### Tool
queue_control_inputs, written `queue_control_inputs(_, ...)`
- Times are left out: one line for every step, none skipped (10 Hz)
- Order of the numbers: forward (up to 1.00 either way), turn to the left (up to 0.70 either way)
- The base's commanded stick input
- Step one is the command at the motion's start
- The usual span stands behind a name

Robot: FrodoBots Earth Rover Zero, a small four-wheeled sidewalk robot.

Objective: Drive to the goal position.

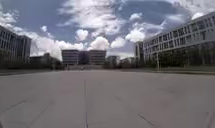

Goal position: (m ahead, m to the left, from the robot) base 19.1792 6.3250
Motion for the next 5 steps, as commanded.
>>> queue_control_inputs(1.00, 0.02)
queue_control_inputs(1.00, 0.02)
queue_control_inputs(1.00, 0.02)
queue_control_inputs(1.00, 0.02)
queue_control_inputs(1.00, 0.02)
